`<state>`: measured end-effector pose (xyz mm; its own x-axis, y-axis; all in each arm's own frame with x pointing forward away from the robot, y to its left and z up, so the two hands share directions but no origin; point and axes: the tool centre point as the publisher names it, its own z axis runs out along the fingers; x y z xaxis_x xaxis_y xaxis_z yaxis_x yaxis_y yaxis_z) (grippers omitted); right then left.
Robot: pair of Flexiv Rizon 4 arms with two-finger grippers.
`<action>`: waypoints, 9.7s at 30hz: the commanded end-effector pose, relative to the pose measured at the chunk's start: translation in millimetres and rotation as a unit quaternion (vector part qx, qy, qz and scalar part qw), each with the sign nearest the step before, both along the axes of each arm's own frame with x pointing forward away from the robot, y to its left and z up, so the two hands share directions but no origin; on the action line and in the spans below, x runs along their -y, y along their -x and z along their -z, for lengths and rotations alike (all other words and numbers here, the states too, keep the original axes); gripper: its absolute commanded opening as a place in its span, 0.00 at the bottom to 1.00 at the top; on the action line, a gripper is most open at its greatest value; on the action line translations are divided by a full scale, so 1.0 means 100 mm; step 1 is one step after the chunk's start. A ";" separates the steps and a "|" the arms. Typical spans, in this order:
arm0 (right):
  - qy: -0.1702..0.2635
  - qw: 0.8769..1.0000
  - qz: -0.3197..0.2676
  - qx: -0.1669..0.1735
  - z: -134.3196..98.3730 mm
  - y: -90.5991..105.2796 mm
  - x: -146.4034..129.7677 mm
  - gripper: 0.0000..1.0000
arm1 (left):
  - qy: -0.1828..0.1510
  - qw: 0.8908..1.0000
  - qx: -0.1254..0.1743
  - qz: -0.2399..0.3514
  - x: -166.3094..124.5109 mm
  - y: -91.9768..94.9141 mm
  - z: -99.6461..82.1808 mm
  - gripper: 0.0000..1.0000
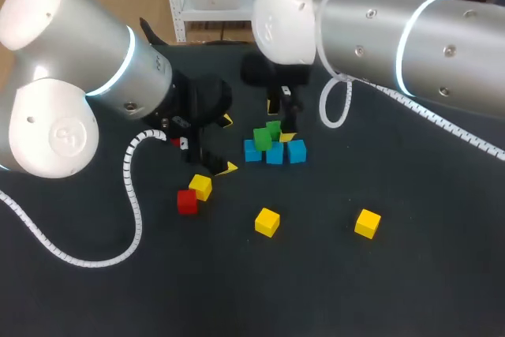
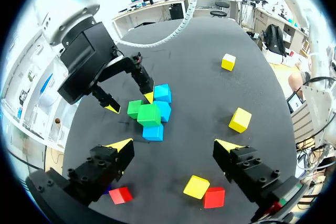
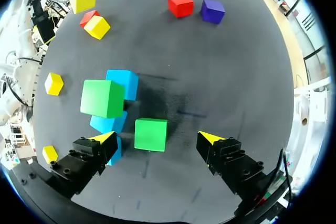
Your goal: Place the blue cubes, place green cubes on the blue cubes, place the yellow cubes on the green cubes, then place the red cubes on the yellow cubes, and place purple cube on the red cubes.
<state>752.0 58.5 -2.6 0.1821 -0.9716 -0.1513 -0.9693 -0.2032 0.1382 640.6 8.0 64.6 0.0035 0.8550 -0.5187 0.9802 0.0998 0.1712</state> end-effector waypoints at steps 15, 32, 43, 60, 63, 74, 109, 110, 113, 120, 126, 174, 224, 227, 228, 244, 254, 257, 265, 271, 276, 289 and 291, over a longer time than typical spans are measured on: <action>0.014 1.000 -0.016 -0.002 -0.01 0.03 -0.02 0.85 | 0.003 1.000 0.000 0.002 -0.02 0.00 0.01 1.00; 0.021 1.000 -0.020 -0.004 0.02 0.01 -0.03 0.00 | 0.003 1.000 0.000 0.002 -0.02 0.00 0.01 1.00; 0.011 1.000 -0.002 0.014 -0.09 -0.01 0.02 0.00 | 0.003 1.000 0.000 0.002 -0.02 0.00 0.01 1.00; -0.004 0.997 0.044 0.059 -0.62 0.33 0.24 0.00 | 0.003 1.000 0.000 0.002 -0.02 0.00 0.01 1.00; 0.000 0.997 0.052 0.063 -0.63 0.44 0.29 0.00 | 0.003 1.000 0.000 0.002 -0.02 0.00 0.01 1.00; 0.018 0.997 0.055 0.056 -0.49 0.68 0.29 0.00 | 0.003 1.000 0.000 0.002 -0.02 0.00 0.01 1.00; 0.023 0.996 0.069 0.054 -0.34 0.74 0.25 0.00 | 0.003 1.000 0.000 0.002 -0.02 0.00 0.01 1.00; 0.023 0.996 0.069 0.054 -0.34 0.74 0.25 0.00 | 0.003 1.000 0.000 0.002 -0.02 0.00 0.01 1.00; 0.023 0.996 0.068 0.054 -0.34 0.72 0.24 0.00 | 0.003 1.000 0.000 0.002 -0.02 0.00 0.01 1.00; 0.021 0.996 0.067 0.054 -0.34 0.71 0.22 0.00 | 0.003 1.000 0.000 0.002 -0.02 0.00 0.01 1.00; 0.020 0.996 0.069 0.051 -0.33 0.71 0.23 0.00 | 0.003 1.000 0.000 0.002 -0.02 0.00 0.01 1.00; 0.012 0.997 0.070 0.025 -0.29 0.67 0.23 0.00 | 0.003 1.000 0.000 0.002 -0.02 0.00 0.01 1.00; 0.012 0.997 0.067 0.024 -0.28 0.62 0.22 0.00 | 0.003 1.000 0.000 0.002 -0.02 0.00 0.01 1.00; 0.012 0.997 0.066 0.023 -0.27 0.61 0.22 0.00 | 0.003 1.000 0.000 0.002 -0.02 0.00 0.01 1.00; 0.013 0.997 0.066 0.023 -0.27 0.61 0.22 0.00 | 0.003 1.000 0.000 0.002 -0.02 0.00 0.01 1.00; 0.014 0.997 0.068 0.025 -0.29 0.62 0.23 0.00 | 0.003 1.000 0.000 0.002 -0.02 0.00 0.01 1.00; 0.013 0.997 0.066 0.024 -0.29 0.63 0.22 0.00 | 0.003 1.000 0.000 0.002 -0.02 0.00 0.01 1.00; 0.013 0.997 0.067 0.024 -0.29 0.63 0.22 0.00 | 0.003 1.000 0.000 0.002 -0.02 0.00 0.01 1.00; 0.012 0.997 0.068 0.024 -0.28 0.63 0.22 0.10 | 0.003 1.000 0.000 0.002 -0.02 0.00 0.01 1.00; 0.011 0.997 0.072 0.026 -0.29 0.64 0.23 0.50 | 0.003 1.000 0.000 0.002 -0.02 0.00 0.01 1.00; 0.007 0.996 0.081 0.029 -0.32 0.62 0.24 1.00 | 0.003 1.000 0.000 0.002 -0.02 0.00 0.01 1.00; -0.010 0.990 0.120 0.077 -0.74 0.62 0.65 1.00 | 0.003 1.000 0.000 0.002 -0.02 0.00 0.01 1.00; -0.007 0.988 0.134 0.083 -0.81 0.67 0.75 1.00 | 0.003 1.000 0.000 0.002 -0.02 0.00 0.01 1.00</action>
<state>706.4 1.4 65.3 -0.0485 -0.9895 -0.1358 -0.9983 0.0436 0.0383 640.6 8.0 64.7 0.0035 0.8550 -0.5187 0.9802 0.0998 0.1712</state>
